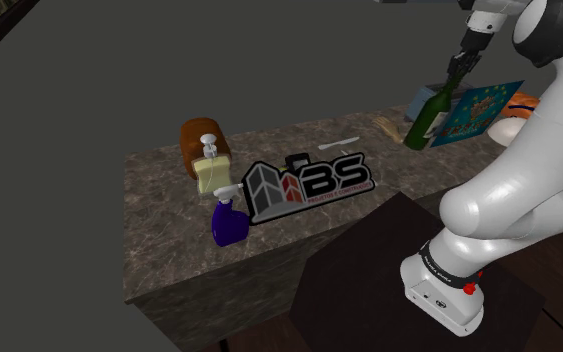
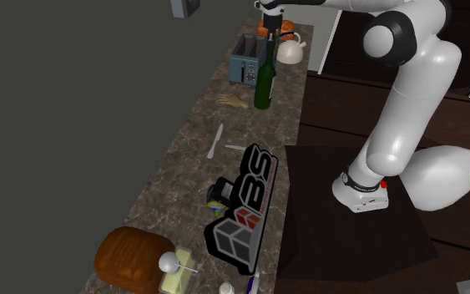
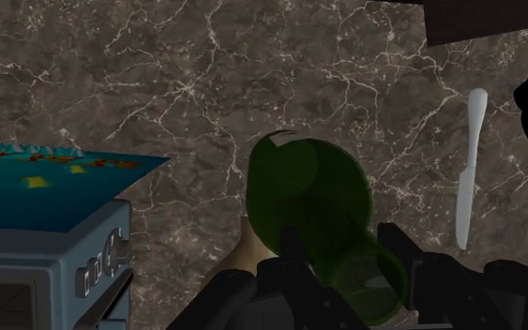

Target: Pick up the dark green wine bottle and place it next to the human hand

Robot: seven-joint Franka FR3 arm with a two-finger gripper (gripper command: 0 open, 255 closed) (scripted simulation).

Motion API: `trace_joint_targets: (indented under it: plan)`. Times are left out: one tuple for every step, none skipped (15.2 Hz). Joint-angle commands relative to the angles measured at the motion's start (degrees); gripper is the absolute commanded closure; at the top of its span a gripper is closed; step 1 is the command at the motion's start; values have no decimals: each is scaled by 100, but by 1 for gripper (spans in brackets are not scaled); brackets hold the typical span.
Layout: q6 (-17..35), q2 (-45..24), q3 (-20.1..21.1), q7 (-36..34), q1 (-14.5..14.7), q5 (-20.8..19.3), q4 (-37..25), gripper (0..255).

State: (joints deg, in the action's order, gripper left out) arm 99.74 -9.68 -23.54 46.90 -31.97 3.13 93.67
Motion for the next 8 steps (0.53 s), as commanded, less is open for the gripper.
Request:
trace_joint_targets:
  plan:
    - [161,-18,4,1,3,10,138,255]
    - [237,-23,6,3,5,12,210,255]
    - [312,-29,8,5,6,16,279,255]
    - [387,-36,9,7,7,20,347,255]
    - [461,-45,11,10,8,24,414,255]
    - [535,-55,12,13,8,29,479,255]
    - [609,-66,14,16,8,35,542,255]
    - [699,-82,16,21,8,43,618,255]
